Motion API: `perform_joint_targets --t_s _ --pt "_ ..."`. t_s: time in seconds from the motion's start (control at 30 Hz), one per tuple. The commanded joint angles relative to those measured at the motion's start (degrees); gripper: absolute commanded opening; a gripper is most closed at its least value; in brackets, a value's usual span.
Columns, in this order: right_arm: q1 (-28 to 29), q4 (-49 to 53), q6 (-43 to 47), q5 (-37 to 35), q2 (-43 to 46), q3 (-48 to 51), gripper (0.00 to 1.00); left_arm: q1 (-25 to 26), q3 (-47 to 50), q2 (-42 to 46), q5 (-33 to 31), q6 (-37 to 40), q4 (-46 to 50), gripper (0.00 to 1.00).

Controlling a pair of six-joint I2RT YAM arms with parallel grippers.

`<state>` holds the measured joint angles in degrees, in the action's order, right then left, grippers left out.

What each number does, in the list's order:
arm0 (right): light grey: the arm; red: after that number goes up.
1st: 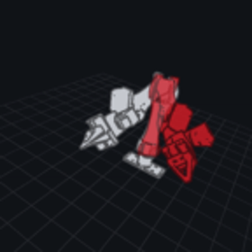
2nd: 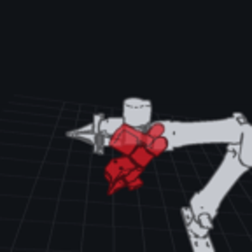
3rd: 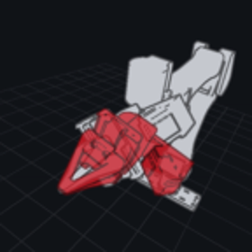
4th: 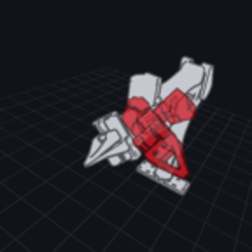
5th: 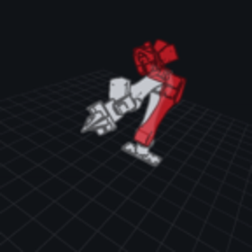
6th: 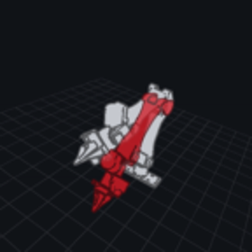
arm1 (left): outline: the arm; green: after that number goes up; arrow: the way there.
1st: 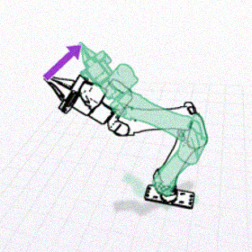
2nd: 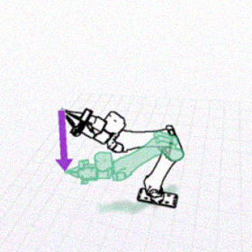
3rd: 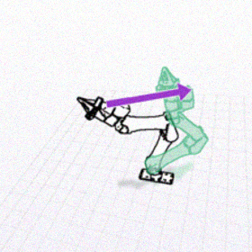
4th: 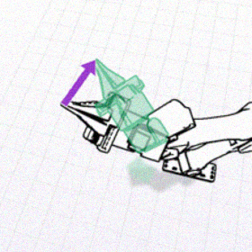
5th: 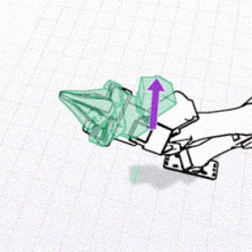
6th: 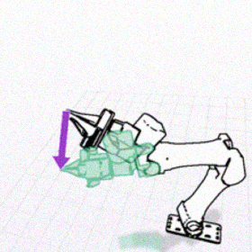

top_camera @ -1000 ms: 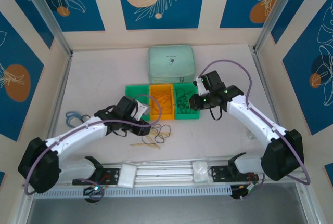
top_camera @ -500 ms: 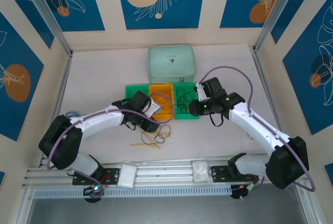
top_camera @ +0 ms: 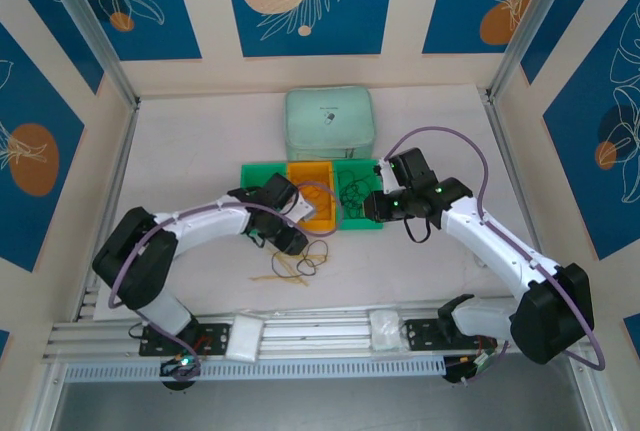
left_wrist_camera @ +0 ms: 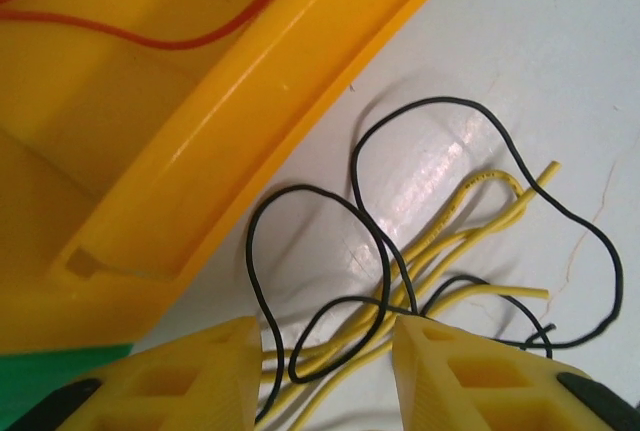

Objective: Untangle the cables

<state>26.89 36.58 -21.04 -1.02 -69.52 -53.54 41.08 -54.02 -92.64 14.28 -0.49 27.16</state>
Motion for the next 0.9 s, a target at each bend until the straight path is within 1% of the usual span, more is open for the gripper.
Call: perform_joint_targets --t_s 0.0,0.23,0.33,0.43,0.5,0.7,0.87 --pt "-0.47 -0.53 0.56 1.53 1.49 0.58 0.22 0.88 -2.04 -1.88 -0.39 2.31 2.05 0.39" --pt "-1.44 -0.37 0.81 1.64 2.71 1.02 0.22 1.01 -3.77 -4.21 -1.19 3.39 3.84 0.37" --pt "-1.7 -0.37 0.72 1.71 3.31 1.33 0.22 1.02 -3.8 -4.29 -1.1 3.31 3.87 0.34" --pt "-1.93 -0.36 0.75 1.63 3.76 1.57 0.22 0.95 -4.17 -4.83 -0.84 3.39 4.21 0.2" --pt "-2.06 -0.3 0.9 1.72 4.01 1.66 0.22 0.98 -4.36 -5.32 -0.87 3.26 4.28 0.15" --pt "-2.24 -0.15 0.9 1.7 4.91 2.19 0.22 1.0 -4.38 -4.68 -1.36 2.62 4.11 0.12" --pt "-2.29 0.01 0.87 1.71 5.52 2.28 0.22 1.06 -5.49 -0.78 -0.66 0.93 6.09 0.14"
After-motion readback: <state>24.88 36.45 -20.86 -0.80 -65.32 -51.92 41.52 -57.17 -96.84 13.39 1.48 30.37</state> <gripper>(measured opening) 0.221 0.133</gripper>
